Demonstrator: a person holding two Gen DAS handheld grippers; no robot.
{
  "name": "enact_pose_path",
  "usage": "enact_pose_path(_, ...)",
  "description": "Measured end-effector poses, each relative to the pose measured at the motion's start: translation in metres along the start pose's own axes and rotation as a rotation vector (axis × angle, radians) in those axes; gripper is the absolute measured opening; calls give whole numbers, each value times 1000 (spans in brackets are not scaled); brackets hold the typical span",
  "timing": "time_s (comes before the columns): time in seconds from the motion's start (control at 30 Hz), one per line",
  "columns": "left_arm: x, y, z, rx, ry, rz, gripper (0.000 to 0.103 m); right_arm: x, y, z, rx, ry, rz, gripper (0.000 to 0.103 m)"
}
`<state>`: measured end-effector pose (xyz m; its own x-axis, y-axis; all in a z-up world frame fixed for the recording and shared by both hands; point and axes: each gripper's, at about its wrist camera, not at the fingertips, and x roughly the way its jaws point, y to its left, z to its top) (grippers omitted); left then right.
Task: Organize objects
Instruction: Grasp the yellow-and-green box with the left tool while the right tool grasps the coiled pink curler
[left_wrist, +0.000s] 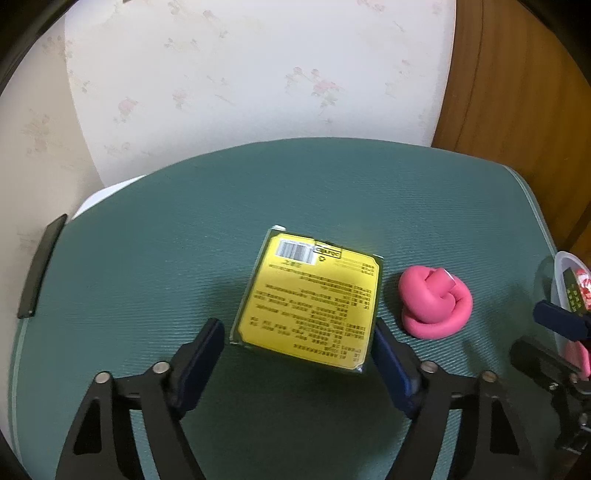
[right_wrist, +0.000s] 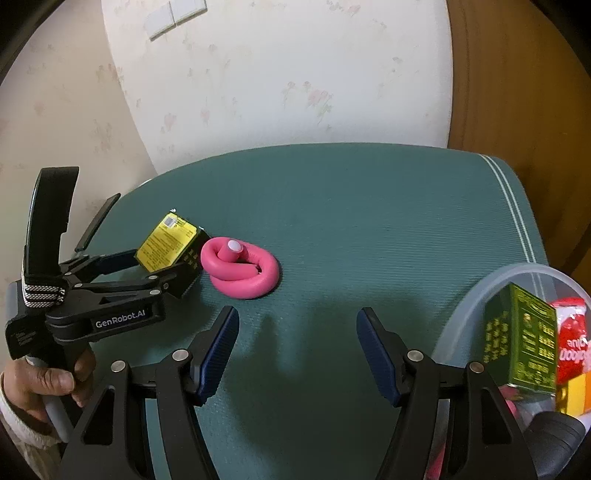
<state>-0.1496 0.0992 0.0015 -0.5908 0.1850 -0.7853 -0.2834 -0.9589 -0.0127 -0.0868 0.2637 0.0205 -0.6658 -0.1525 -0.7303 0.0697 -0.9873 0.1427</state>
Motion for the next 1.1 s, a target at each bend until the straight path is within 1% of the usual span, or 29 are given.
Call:
enact_pose_path(0.07, 4, 1, -4, 6, 2, -12, 73, 5, 2, 1, -7, 5, 0, 68)
enact_pose_path(0.17, 2, 3, -4, 3, -4, -22, 73, 11, 4, 3, -5, 14, 1, 68)
enact_pose_path(0.33, -7, 9, -4, -9, -29, -9, 73, 21, 10, 8, -12, 23, 8, 68)
enact_pose_path(0.53, -25, 18, 2, -47, -70, 29, 73, 37, 21, 15, -37, 40, 14, 68)
enact_pose_path(0.67, -34, 23, 3, -69, -87, 39, 73, 45, 27, 19, -44, 50, 22, 68)
enact_pose_path(0.9, -37, 24, 2, -80, -86, 38, 73, 62, 41, 27, -71, 62, 24, 68)
enact_pose_path(1.03, -36, 21, 0, -75, -80, 40, 73, 64, 42, 30, -72, 66, 15, 68)
enact_pose_path(1.1, -37, 20, 0, -71, -78, 41, 73, 63, 44, 30, -74, 62, 9, 66)
